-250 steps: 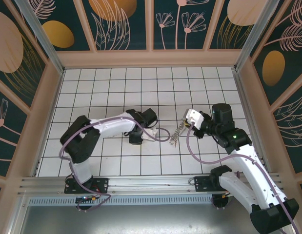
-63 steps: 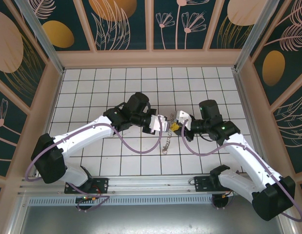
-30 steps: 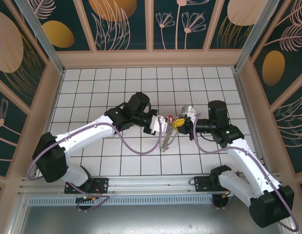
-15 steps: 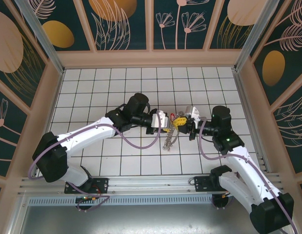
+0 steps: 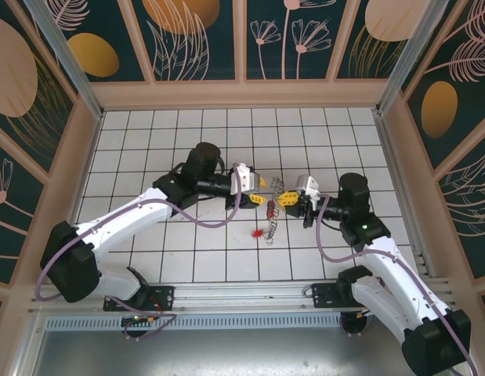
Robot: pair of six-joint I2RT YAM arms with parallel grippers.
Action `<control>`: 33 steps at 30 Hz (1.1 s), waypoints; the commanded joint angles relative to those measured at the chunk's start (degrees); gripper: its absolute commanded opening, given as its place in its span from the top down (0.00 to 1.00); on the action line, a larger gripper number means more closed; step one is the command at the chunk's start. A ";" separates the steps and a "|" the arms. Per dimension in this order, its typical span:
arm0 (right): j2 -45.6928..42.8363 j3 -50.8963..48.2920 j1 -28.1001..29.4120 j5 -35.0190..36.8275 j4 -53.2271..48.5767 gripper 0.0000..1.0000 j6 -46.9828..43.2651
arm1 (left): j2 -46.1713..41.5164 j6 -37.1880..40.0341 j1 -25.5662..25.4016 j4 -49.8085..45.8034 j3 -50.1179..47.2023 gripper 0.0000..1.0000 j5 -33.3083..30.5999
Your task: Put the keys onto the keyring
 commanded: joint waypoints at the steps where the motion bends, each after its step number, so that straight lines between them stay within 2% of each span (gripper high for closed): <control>1: -1.98 -1.41 0.50 -1.40 6.19 1.00 0.09 | -1.38 -2.71 0.33 1.24 -1.60 0.60 4.20; 6: -2.44 -2.46 0.81 -1.40 9.16 1.00 1.40 | -0.36 -5.66 0.45 1.89 -1.65 0.60 7.09; 10: -2.40 -2.81 1.23 -1.13 10.39 1.00 1.78 | 1.08 -9.53 0.47 6.13 -2.53 0.61 11.18; 15: -2.14 -3.03 1.81 -1.22 11.42 1.00 2.05 | 1.29 -12.13 0.44 10.23 -3.58 0.61 9.54; 22: -0.82 -2.73 2.51 -2.28 11.48 1.00 1.80 | 2.84 -12.66 0.45 10.39 -3.05 0.63 7.91; 26: -0.63 -2.72 2.78 -1.83 12.33 1.00 1.93 | 3.56 -11.55 0.42 9.40 -2.87 0.69 9.29; 33: 0.12 -2.73 3.19 -1.66 13.17 1.00 2.24 | 3.67 -9.68 0.35 8.33 -3.91 0.78 6.56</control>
